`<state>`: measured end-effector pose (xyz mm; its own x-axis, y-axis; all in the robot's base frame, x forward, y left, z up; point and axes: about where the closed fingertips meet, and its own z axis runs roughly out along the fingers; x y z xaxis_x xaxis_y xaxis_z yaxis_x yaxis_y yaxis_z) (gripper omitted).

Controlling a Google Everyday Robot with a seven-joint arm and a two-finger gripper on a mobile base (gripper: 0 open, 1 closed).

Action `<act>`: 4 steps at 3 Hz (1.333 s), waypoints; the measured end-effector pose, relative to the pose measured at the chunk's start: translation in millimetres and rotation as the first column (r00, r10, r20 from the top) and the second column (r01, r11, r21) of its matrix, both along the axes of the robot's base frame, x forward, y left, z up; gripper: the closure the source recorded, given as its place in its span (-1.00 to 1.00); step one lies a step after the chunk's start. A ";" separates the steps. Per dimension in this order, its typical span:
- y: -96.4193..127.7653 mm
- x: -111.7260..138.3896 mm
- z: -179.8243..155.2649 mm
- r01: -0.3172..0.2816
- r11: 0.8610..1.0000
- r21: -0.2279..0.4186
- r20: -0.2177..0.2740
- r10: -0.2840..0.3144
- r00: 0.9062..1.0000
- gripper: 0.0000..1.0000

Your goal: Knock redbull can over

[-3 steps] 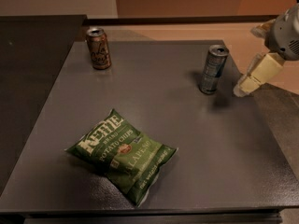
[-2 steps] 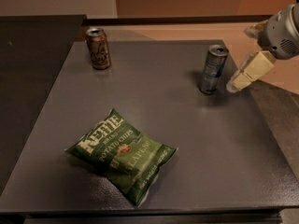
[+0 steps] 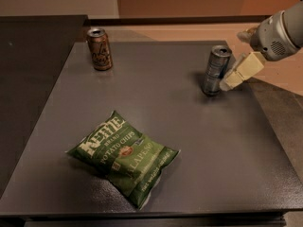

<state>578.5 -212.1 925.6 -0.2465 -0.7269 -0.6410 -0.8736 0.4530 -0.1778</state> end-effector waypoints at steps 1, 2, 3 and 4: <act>5.3 8.6 -7.6 -0.001 0.999 0.035 -0.013 0.001 1.000 -1.00; 11.3 12.6 -12.6 -0.006 0.998 0.069 -0.032 0.008 0.999 -0.65; 18.0 12.7 -15.3 -0.021 0.995 0.098 -0.047 0.026 0.999 -0.17; 24.4 10.7 -14.0 -0.036 0.992 0.123 -0.058 0.043 0.997 0.30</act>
Offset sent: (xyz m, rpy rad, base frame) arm 0.0164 0.0142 -0.0159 0.1090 0.0499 0.0077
